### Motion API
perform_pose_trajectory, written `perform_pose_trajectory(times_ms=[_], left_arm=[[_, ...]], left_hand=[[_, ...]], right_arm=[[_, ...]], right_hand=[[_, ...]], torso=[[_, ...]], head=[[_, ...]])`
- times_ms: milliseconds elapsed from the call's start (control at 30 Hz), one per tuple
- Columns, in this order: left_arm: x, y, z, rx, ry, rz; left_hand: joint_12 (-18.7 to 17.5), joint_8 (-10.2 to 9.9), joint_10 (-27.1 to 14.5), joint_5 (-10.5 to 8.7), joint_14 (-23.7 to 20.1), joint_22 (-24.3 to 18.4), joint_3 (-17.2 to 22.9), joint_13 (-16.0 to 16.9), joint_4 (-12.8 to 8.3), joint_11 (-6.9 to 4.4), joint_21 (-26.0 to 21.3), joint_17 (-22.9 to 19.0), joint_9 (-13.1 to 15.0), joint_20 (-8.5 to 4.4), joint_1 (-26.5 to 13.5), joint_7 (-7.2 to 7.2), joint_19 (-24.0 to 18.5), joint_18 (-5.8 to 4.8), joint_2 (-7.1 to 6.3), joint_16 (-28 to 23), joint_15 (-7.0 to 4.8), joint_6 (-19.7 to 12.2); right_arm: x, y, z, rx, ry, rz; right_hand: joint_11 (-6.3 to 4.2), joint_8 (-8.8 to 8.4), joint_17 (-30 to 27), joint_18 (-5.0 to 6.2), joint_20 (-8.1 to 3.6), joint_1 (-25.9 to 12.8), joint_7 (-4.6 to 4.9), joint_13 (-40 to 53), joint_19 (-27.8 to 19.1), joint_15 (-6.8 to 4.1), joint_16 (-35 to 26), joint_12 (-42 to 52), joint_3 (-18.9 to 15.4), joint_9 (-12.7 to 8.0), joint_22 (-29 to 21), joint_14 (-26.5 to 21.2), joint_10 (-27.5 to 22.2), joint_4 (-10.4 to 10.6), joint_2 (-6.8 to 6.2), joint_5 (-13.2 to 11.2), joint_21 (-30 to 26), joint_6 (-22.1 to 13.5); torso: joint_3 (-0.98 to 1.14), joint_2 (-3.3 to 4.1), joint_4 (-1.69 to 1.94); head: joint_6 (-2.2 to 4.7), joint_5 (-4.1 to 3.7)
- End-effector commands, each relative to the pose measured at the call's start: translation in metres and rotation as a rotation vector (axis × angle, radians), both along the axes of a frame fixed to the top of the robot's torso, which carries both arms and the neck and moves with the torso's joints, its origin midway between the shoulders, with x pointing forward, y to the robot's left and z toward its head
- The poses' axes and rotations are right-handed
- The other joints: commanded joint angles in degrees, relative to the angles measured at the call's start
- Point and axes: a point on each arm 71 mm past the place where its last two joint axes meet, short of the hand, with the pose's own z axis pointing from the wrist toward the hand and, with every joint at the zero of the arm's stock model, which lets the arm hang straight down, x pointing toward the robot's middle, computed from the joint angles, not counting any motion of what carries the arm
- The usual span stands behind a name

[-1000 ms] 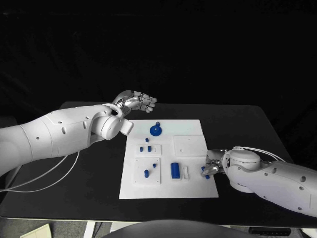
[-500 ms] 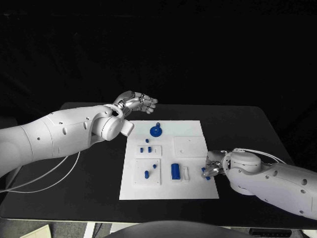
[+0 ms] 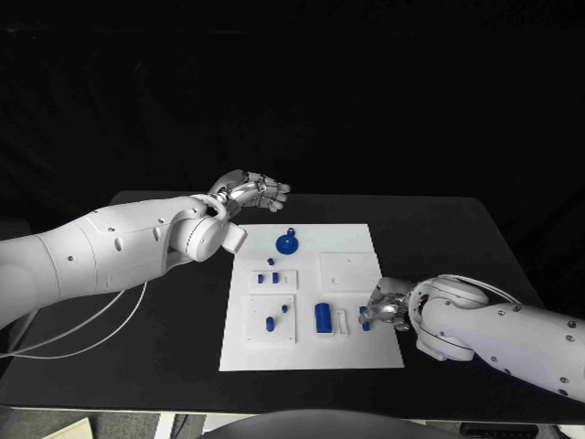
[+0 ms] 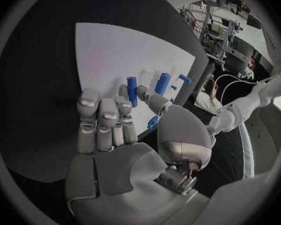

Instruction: Assemble the parts on the task board

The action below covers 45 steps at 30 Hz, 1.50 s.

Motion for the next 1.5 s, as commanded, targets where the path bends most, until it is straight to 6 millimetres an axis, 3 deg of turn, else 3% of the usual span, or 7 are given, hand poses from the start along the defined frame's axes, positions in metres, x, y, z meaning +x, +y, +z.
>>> perform_pose_trajectory(times_ms=[33,233,367,900,1167,1500], left_arm=[[0.000,-0.002,0.001,-0.011,-0.001,-0.013],[-0.001,-0.002,0.001,-0.011,-0.002,-0.014],[0.000,-0.002,0.001,-0.011,-0.001,-0.014],[0.000,-0.003,0.001,-0.011,0.000,-0.016],[0.000,-0.002,0.001,-0.011,0.001,-0.015],[0.000,-0.002,0.001,-0.010,0.001,-0.014]], left_hand=[[0.2,0.3,-0.3,0.23,0.2,0.6,0.0,-0.1,0.4,-0.18,-0.2,0.1,-0.1,-0.05,-0.3,-0.01,0.5,1.03,0.13,-0.4,-0.03,-0.4],[0.2,0.3,-0.3,0.23,0.2,0.6,-0.1,-0.1,0.4,-0.18,-0.3,0.1,-0.1,-0.05,-0.4,-0.01,0.5,1.03,0.13,-0.4,-0.03,-0.4],[0.2,0.3,-0.3,0.24,0.2,0.6,-0.1,-0.1,0.4,-0.18,-0.3,0.1,-0.1,-0.06,-0.4,-0.02,0.5,1.03,0.13,-0.4,-0.04,-0.4],[0.2,0.3,-0.4,0.23,0.2,0.7,-0.1,-0.1,0.5,-0.18,-0.3,0.2,-0.1,-0.06,-0.4,-0.01,0.5,1.02,0.09,-0.4,-0.03,-0.4],[0.2,0.3,-0.4,0.23,0.2,0.7,-0.1,-0.1,0.5,-0.18,-0.4,0.3,-0.1,-0.06,-0.4,-0.01,0.5,1.02,0.06,-0.5,-0.03,-0.5],[0.3,0.3,-0.4,0.23,0.3,0.7,-0.1,-0.1,0.5,-0.18,-0.4,0.3,-0.2,-0.06,-0.4,-0.01,0.5,1.02,0.06,-0.5,-0.04,-0.5]], right_arm=[[-0.001,0.004,0.004,0.121,0.013,-0.100],[-0.005,0.009,0.001,0.158,0.086,-0.129],[-0.006,0.017,0.000,0.157,0.117,-0.112],[-0.006,0.027,-0.008,0.120,0.177,-0.066],[-0.002,0.024,-0.010,0.101,0.168,-0.072],[-0.003,0.024,-0.013,0.088,0.191,-0.055]], right_hand=[[-0.08,0.18,0.0,3.04,0.21,-0.9,0.02,-0.1,0.2,-0.17,-0.3,0.3,-0.2,0.2,0.0,0.1,0.4,-0.1,-0.33,-1.2,0.2,0.3],[-0.11,0.18,0.0,3.04,0.10,-1.6,-0.01,-0.1,0.3,-0.22,-0.3,0.3,-0.8,0.3,-0.1,0.1,0.4,0.1,-0.56,-1.8,0.2,0.3],[-0.11,0.11,0.0,3.04,0.03,-2.1,0.00,-0.1,0.3,-0.24,-0.3,0.3,-1.3,0.3,-0.1,0.1,0.4,0.2,-0.46,-2.0,0.1,0.2],[-0.10,0.05,0.0,3.04,-0.02,-2.6,0.01,-0.1,0.2,-0.23,-0.4,0.2,-1.7,0.4,-0.2,0.1,0.2,0.2,-0.22,-2.2,0.1,0.1],[-0.10,0.05,0.0,3.04,-0.03,-2.6,0.01,-0.1,0.2,-0.22,-0.4,0.2,-1.8,0.4,-0.2,0.1,0.2,0.1,-0.17,-2.1,0.1,0.1],[-0.08,0.00,0.0,3.04,-0.03,-2.9,0.03,-0.1,0.1,-0.21,-0.4,0.2,-2.1,0.4,-0.2,0.0,0.1,0.1,-0.14,-2.4,0.0,0.1]], torso=[[-0.02,0.02,0.03],[-0.07,0.05,0.00],[-0.05,0.01,0.06],[0.06,0.06,0.05],[0.00,0.04,0.02],[0.00,0.03,0.03]], head=[[0.06,0.26],[0.35,0.67],[0.56,0.41],[0.11,0.64],[-0.32,0.71],[-0.20,0.94]])
